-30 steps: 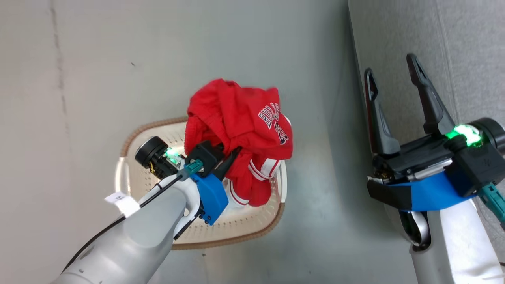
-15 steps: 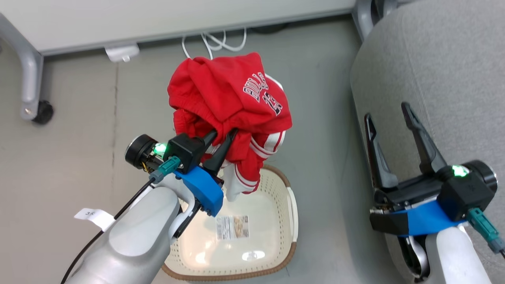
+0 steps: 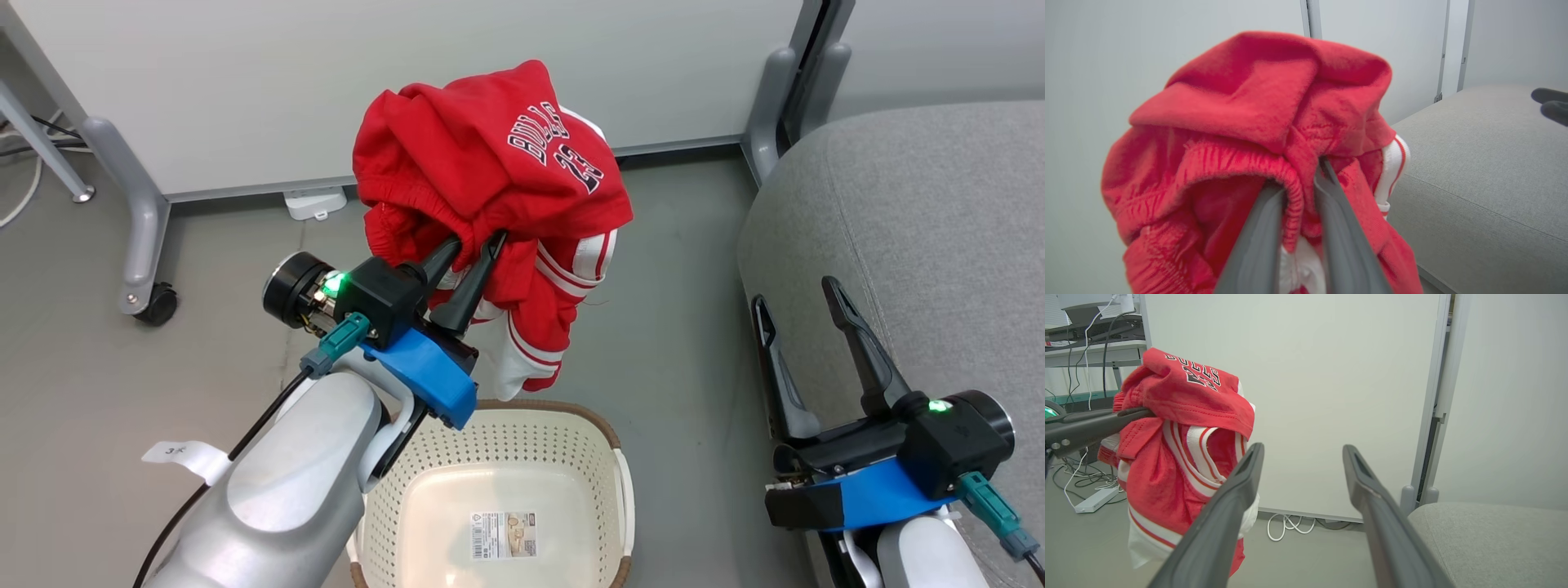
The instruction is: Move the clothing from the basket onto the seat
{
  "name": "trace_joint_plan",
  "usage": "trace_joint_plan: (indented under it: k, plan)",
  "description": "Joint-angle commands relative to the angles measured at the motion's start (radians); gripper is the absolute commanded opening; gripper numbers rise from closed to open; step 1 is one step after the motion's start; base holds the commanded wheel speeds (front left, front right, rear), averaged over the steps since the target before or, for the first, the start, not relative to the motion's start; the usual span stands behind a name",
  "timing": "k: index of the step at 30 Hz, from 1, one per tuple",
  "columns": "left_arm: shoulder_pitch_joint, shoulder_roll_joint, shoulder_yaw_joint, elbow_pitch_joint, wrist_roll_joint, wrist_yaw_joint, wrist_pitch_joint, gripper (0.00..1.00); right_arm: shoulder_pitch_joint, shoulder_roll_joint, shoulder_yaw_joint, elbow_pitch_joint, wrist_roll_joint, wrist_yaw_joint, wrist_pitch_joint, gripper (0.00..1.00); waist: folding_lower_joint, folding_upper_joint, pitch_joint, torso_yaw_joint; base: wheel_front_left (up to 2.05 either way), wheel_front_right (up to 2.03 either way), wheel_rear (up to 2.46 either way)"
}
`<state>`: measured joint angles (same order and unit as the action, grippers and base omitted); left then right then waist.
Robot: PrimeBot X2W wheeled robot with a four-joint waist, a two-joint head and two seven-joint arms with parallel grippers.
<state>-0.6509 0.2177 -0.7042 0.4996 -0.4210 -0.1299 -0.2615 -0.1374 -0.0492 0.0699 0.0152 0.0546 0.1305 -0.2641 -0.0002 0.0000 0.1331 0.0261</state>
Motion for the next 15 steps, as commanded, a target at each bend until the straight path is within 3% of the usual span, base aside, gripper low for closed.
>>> trace_joint_plan:
  k: [1,15]
  plan:
    - [0.011,-0.001,0.006,-0.009,0.002,0.0,-0.005,0.0,0.015,-0.002,0.001,0.004,0.007,0.0,-0.001,1.0,0.0002,0.0,-0.006,0.005,0.0,0.0,0.0]
    - [0.015,-0.006,-0.009,-0.021,0.003,0.0,-0.005,0.0,-0.004,-0.002,0.092,0.022,0.019,0.0,-0.001,1.0,0.0002,0.0,-0.023,0.024,0.0,0.0,0.0]
